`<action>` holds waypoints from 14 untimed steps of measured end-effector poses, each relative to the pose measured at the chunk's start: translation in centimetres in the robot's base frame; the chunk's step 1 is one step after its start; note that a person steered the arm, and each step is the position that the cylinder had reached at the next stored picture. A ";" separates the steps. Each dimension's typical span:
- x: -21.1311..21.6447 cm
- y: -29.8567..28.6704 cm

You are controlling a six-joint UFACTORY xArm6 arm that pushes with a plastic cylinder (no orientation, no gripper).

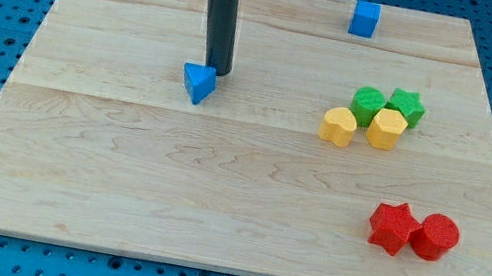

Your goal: Push the blue cube into the blue triangle

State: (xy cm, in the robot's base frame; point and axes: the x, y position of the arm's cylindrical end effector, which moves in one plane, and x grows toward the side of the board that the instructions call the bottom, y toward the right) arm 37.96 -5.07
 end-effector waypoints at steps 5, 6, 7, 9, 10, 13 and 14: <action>0.2 6.5; -3.3 10.8; -6.1 11.2; -6.1 13.0; -6.1 14.0; -6.1 17.0; -5.8 17.4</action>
State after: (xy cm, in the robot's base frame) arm 32.15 12.34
